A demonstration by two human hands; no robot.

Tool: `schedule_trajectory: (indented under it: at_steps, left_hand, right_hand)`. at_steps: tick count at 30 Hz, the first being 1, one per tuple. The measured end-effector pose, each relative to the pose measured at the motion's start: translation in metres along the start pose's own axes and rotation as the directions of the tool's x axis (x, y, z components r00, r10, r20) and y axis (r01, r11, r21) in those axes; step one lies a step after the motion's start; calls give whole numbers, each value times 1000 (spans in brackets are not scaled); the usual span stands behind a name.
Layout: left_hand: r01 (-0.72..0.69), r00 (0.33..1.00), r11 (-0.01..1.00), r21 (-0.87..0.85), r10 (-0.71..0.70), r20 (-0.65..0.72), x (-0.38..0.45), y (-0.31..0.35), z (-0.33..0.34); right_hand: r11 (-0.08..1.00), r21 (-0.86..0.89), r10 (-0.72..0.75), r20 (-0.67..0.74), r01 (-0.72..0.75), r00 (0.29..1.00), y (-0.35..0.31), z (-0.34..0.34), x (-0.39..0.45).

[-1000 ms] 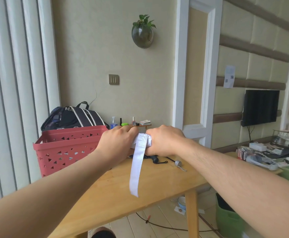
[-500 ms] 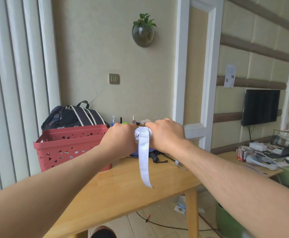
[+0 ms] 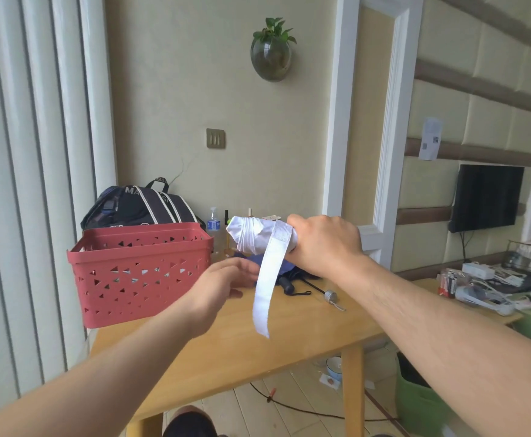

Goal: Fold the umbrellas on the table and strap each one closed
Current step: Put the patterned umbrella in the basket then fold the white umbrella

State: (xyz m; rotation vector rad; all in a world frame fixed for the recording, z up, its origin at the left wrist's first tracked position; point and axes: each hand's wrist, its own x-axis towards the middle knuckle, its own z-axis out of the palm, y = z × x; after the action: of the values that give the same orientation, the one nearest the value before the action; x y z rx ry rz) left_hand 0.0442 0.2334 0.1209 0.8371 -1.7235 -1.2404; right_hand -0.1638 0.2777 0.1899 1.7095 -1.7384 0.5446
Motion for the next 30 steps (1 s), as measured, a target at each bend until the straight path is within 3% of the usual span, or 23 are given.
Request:
schedule_trajectory:
  at_steps: [3,9,13,17,21,23,25,27,30]
  left_hand:
    - [-29,995,1000,-12,30,100,-13,-1,12]
    - [-182,970,974,-137,201,140,-27,-3,30]
    - [-194,971,979,-67,201,131,-27,-2,23]
    - [-141,983,988,-57,147,113,-14,-8,10]
    - [-130,991,991,7,130,42,-2,-7,-9]
    - [-157,987,987,26,156,45,-1,-1,-15]
    - [-196,978,981,0,195,69,-1,5,-17]
    - [-241,964,970,-21,241,113,-3,9,-18]
    - [-314,941,949,31,306,146,-4,12,-24]
  right_hand:
    - [1000,-15,-2,-10,2,1000,1,-1,2]
    - [999,-35,27,1,-27,1000,6,-6,4]
    - [996,-45,78,12,-78,997,9,-14,2]
    - [991,37,125,140,-131,982,-2,-22,0]
    - [956,226,113,311,-188,944,-21,-28,-7]
    - [857,430,79,436,-285,896,-29,-29,-12]
    - [666,615,18,553,-423,833,-35,-28,-14]
    - [544,678,-56,617,-494,785,-37,-27,-15]
    - [469,678,-178,700,-566,691,-34,-28,-16]
